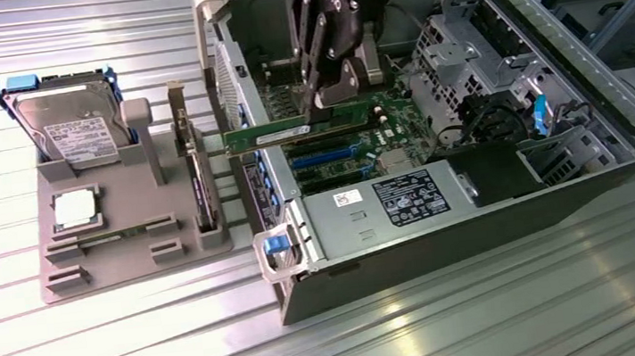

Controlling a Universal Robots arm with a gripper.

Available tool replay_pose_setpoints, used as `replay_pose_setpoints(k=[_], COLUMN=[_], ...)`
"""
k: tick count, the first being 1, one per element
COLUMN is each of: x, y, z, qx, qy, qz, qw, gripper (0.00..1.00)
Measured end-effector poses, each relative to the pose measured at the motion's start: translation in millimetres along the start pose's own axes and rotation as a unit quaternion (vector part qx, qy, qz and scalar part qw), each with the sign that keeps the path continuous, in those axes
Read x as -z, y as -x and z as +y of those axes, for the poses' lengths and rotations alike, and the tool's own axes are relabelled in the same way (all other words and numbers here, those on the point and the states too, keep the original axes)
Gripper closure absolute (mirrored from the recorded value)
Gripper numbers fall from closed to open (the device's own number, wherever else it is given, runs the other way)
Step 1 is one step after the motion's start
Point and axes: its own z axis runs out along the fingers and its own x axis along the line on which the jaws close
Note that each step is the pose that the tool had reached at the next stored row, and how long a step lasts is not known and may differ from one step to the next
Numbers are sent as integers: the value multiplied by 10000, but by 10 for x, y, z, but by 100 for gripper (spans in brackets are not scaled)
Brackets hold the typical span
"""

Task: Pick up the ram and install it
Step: 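Pick up the ram and move it above insertion slot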

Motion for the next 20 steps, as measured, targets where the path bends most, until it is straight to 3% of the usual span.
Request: replay_pose_setpoints(k=[5,13,15,20], x=[9,18,21,26], y=[-7,-14,-17,-21], z=[-233,-458,-552,-668], qx=[0,-1,-2,-2], qy=[1,1,2,2], qz=[20,38,47,58], qw=[10000,10000,10000,10000], gripper=[88,88,88,88])
